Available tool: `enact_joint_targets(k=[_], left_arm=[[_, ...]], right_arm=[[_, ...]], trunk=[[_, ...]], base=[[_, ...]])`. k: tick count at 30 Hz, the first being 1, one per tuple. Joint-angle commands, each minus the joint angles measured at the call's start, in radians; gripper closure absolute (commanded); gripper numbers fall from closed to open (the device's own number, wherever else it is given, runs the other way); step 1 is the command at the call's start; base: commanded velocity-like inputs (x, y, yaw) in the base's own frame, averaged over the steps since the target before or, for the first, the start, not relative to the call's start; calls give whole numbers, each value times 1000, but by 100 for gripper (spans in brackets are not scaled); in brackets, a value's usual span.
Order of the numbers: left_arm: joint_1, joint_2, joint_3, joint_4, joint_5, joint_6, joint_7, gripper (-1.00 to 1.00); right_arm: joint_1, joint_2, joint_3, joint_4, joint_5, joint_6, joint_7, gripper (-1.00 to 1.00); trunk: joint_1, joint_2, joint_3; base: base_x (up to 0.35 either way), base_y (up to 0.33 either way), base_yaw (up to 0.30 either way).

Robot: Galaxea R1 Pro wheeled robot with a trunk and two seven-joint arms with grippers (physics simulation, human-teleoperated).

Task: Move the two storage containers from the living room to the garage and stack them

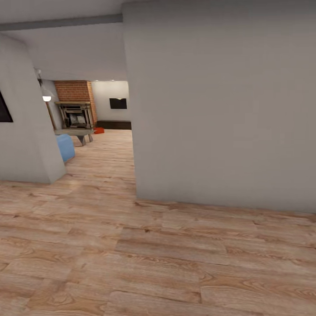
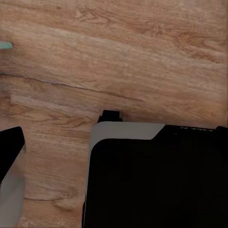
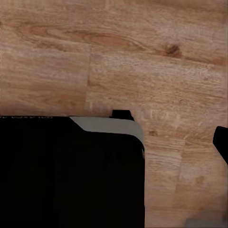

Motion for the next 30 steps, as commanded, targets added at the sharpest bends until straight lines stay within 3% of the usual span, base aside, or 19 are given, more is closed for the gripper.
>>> enact_joint_targets(k=[1,7,23,30], left_arm=[[-1,0,1,0,7,0,2,-100],[-1,0,1,0,7,0,2,-100],[-1,-1,1,0,7,0,2,-100],[-1,-2,1,0,6,0,2,-100]], right_arm=[[-1,1,8,3,-10,-5,-1,-100],[-1,2,9,3,-10,-1,-2,-100],[-1,2,9,3,-9,-4,-2,-100],[-1,1,8,3,-10,-5,-2,-100]], trunk=[[1,-2,-2],[1,-2,-2],[1,-2,-2],[1,-2,-2]], base=[[323,0,0],[323,0,45],[323,0,251],[323,0,45]])
